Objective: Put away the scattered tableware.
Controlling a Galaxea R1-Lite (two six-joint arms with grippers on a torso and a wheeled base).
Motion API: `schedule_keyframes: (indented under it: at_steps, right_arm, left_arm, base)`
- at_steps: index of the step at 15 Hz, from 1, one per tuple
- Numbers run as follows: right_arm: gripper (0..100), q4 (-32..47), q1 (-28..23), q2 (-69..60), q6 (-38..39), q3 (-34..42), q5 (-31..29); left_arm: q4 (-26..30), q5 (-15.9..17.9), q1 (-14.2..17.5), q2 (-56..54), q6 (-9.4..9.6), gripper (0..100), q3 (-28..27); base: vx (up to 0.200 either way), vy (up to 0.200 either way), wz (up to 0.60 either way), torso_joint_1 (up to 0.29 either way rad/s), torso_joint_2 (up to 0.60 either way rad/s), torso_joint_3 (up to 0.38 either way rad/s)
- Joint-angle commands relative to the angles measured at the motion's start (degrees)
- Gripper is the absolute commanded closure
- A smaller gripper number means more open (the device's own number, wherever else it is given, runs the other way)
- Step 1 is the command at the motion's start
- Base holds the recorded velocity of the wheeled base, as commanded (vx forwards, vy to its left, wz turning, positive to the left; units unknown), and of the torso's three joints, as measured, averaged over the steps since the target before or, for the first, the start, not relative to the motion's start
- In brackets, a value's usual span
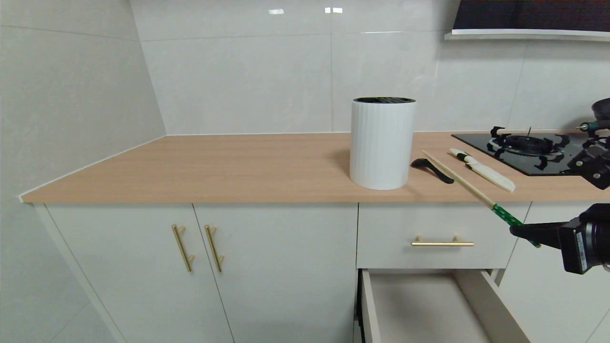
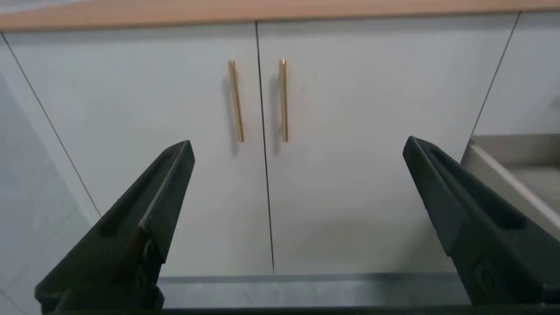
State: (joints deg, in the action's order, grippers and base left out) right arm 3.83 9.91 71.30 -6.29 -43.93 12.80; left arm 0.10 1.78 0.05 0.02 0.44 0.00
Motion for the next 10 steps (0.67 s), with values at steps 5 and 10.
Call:
schedule_keyframes:
  at_steps: [5,10]
  right_arm:
    - [100,-0.05,3.01,-0.46,-2.76,2.71,3.46]
    - [100,-0.14,7.93,2.09,-3.11,4.82,3.55]
  left_arm:
    - [-0.01,-0.02,0.04,-0.02,0.00,0,0.00]
    - [-0.01,0.07,0.04,-0.02,0.00,0,0.00]
  base:
    - [0.000,0.000,0.00,-0.150,0.46,0.298]
    - [0.000,0.000,0.00,-0.047,0.24,0.161]
